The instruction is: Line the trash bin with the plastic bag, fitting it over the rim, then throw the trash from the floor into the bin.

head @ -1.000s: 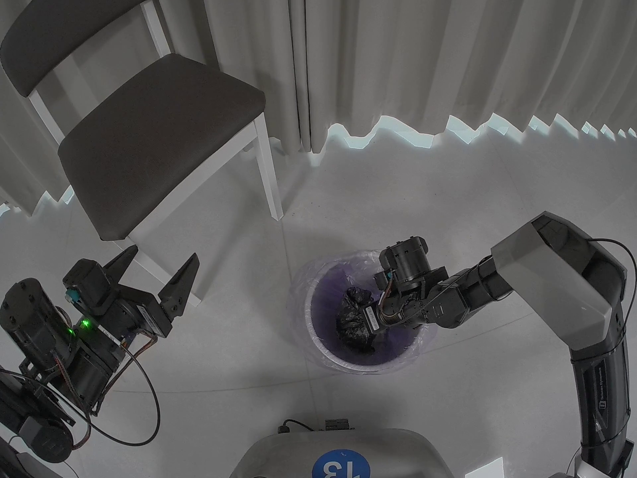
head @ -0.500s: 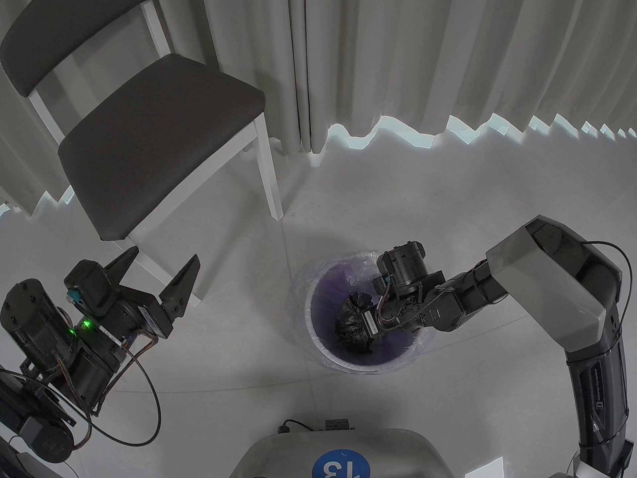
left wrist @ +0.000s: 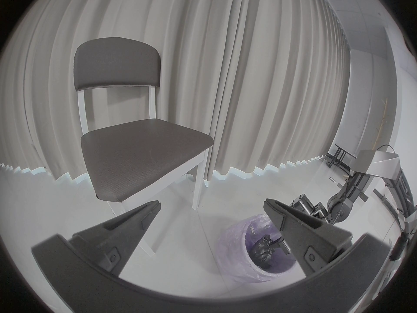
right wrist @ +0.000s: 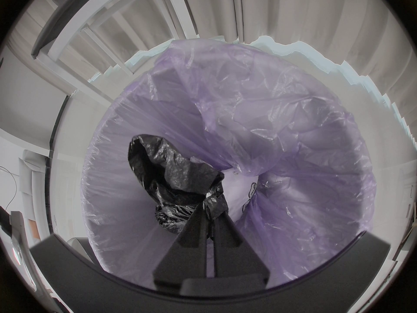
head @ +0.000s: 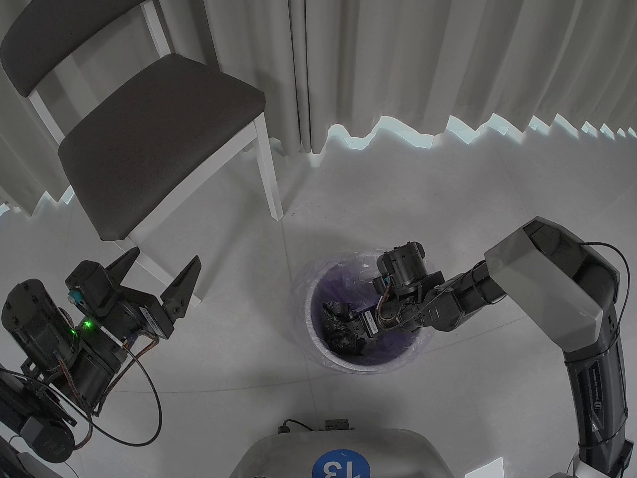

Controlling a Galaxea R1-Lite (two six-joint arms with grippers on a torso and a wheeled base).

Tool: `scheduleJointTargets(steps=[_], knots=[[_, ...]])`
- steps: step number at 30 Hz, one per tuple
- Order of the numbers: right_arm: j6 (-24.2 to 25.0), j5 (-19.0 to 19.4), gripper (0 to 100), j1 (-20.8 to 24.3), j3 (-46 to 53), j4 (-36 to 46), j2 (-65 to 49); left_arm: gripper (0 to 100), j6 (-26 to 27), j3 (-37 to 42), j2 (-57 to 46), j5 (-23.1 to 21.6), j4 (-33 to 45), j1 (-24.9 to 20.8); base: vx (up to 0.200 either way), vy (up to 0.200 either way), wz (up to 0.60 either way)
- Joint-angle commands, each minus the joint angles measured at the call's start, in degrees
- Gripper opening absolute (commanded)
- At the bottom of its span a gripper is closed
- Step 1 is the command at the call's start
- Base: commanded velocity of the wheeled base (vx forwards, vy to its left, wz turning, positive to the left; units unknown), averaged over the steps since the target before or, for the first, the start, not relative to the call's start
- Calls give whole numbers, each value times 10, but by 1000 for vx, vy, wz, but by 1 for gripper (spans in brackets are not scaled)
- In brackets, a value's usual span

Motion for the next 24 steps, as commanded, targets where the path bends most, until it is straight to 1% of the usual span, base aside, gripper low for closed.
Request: scheduleJointTargets(steps=[1, 14, 19, 23, 24], knots=[[0, 0, 100, 1, 2, 1, -18, 100, 0, 0, -1, 0, -1, 0, 0, 0, 0], [5, 0, 100, -7, 37, 1, -112, 100, 0, 2, -5, 0, -1, -4, 0, 0, 0], [6, 0, 100, -37, 68, -2, -154, 100, 0, 2, -6, 0, -1, -4, 0, 0, 0], [4, 1, 100, -75, 117, -5, -190, 100, 0, 2, -5, 0, -1, -5, 0, 0, 0], [3, 2, 100, -78, 120, -5, -192, 100, 0, 2, -5, 0, -1, -5, 0, 0, 0]])
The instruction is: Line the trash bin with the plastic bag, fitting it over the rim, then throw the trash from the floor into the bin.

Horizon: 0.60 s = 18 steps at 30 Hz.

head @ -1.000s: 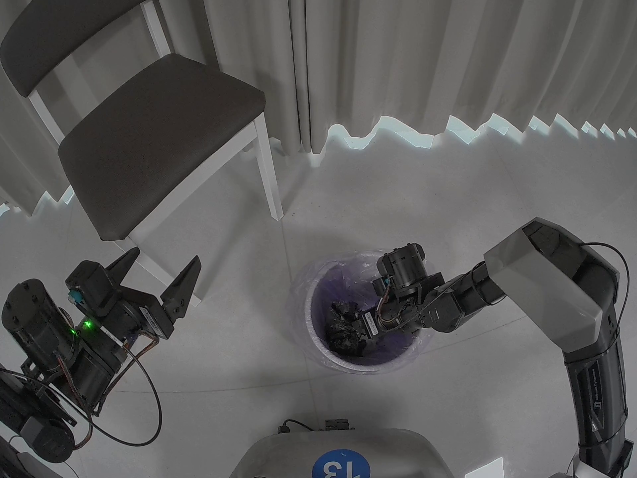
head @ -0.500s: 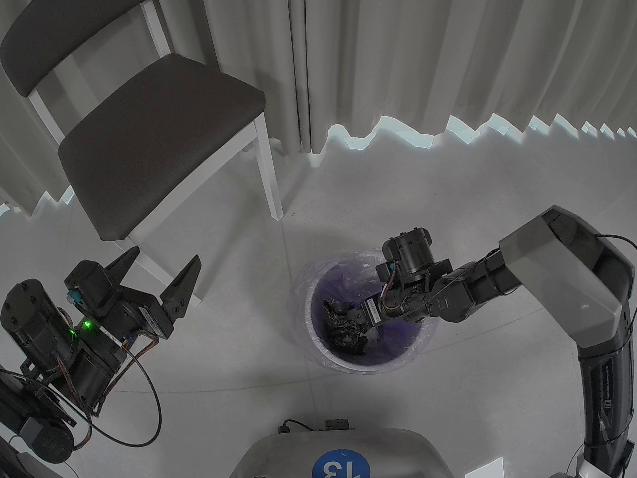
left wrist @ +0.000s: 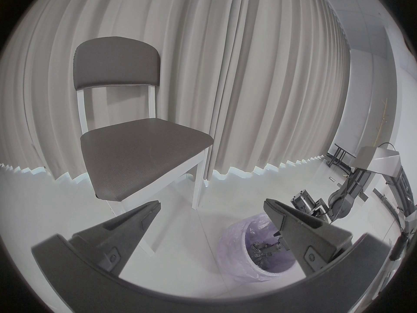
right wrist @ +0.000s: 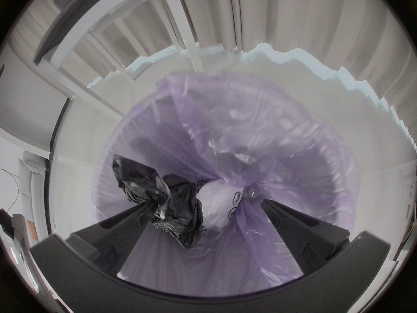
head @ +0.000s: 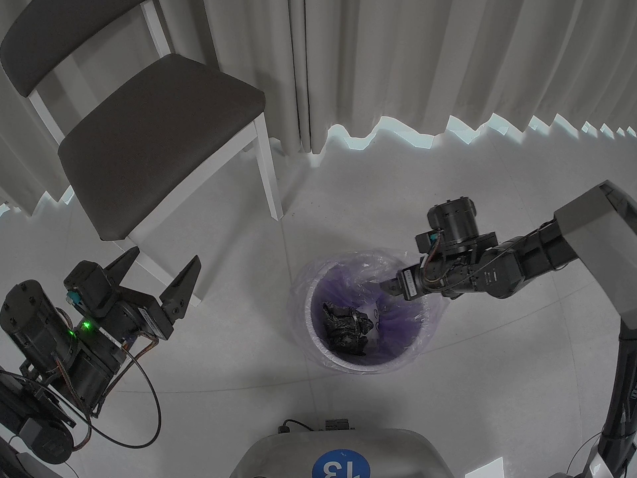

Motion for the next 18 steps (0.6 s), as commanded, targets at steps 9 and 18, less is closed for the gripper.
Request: scheduleJointTargets(steps=[9, 18], knots=[[-6, 6, 100, -86, 130, -56, -69, 100, 0, 2, 2, 0, 0, -2, 0, 0, 0], [-6, 8, 100, -110, 148, -88, -29, 100, 0, 3, 4, 0, 0, -2, 0, 0, 0]])
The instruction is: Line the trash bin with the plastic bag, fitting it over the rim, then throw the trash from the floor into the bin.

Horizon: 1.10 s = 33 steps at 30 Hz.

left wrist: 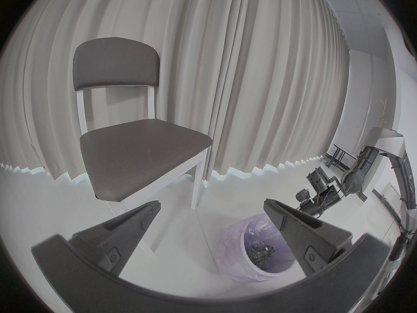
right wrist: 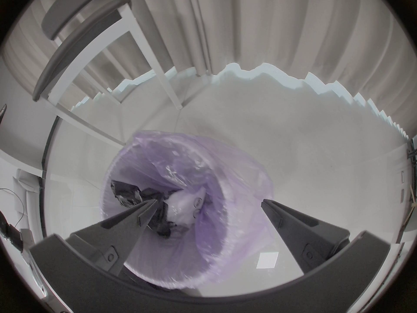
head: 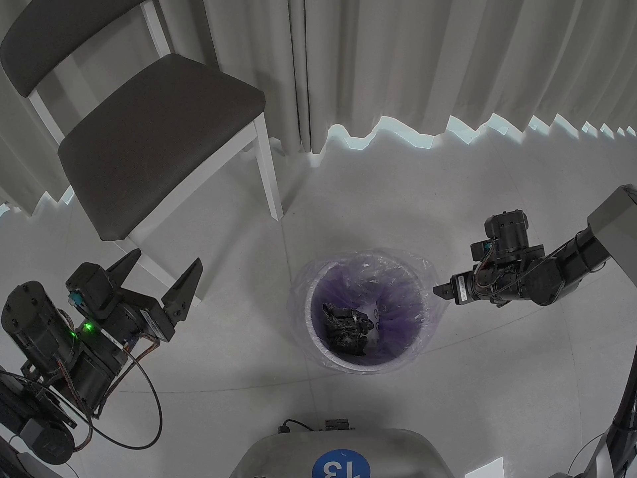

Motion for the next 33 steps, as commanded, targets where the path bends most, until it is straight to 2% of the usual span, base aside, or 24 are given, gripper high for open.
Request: scheduleJointTargets(steps=[1, 8, 16, 18, 24, 26, 33], knots=[[1, 0, 100, -4, 0, -13, 31, 100, 0, 1, 2, 0, 0, 0, 0, 0, 0], [5, 8, 100, -39, -27, -50, 99, 100, 0, 2, 2, 0, 1, 1, 0, 0, 0], [6, 16, 100, -40, -40, -83, 150, 100, 0, 2, 13, 2, 0, 2, 0, 0, 0], [7, 16, 100, -40, -69, -99, 183, 100, 0, 2, 16, 3, 0, 3, 0, 0, 0], [8, 20, 100, -42, -121, -95, 222, 100, 0, 1, 20, 5, 0, 4, 0, 0, 0], [8, 20, 100, -43, -165, -91, 252, 100, 0, 1, 20, 6, 0, 5, 0, 0, 0], [9, 20, 100, -44, -195, -65, 263, 100, 0, 1, 20, 6, 0, 6, 0, 0, 0]])
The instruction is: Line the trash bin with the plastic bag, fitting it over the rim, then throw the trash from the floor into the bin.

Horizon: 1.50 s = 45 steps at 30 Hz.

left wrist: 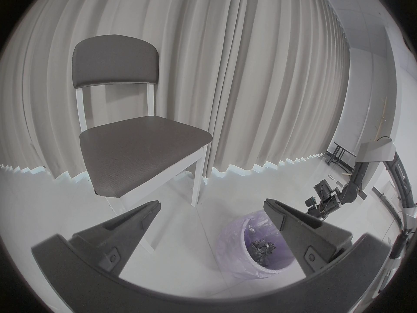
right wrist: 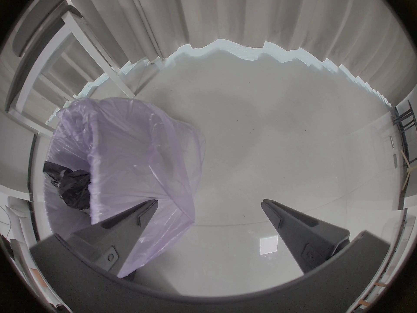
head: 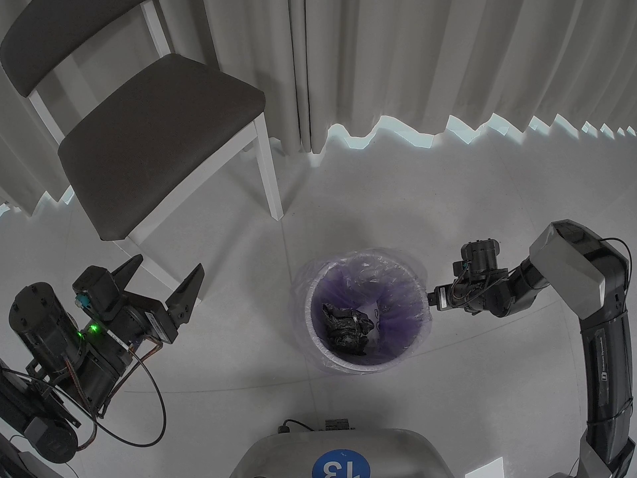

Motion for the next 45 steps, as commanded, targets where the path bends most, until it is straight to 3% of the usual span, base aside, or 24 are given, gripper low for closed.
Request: scheduleJointTargets(steps=[1, 24, 34, 40, 45], knots=[[0, 0, 100, -3, -13, 2, 20, 100, 0, 0, 2, 0, 0, 0, 0, 0, 0], [49, 6, 100, -13, 153, -4, -203, 100, -10, 4, 31, -6, -2, -4, 0, 0, 0], [71, -1, 100, -1, 295, -5, -405, 100, -23, 5, 73, -6, -9, -29, 0, 0, 0], [68, -27, 100, 12, 388, -38, -527, 100, -23, 14, 97, -7, -11, -30, 0, 0, 0], [61, -29, 100, 9, 455, -33, -703, 100, -20, 16, 85, -1, -41, -25, 0, 0, 0]])
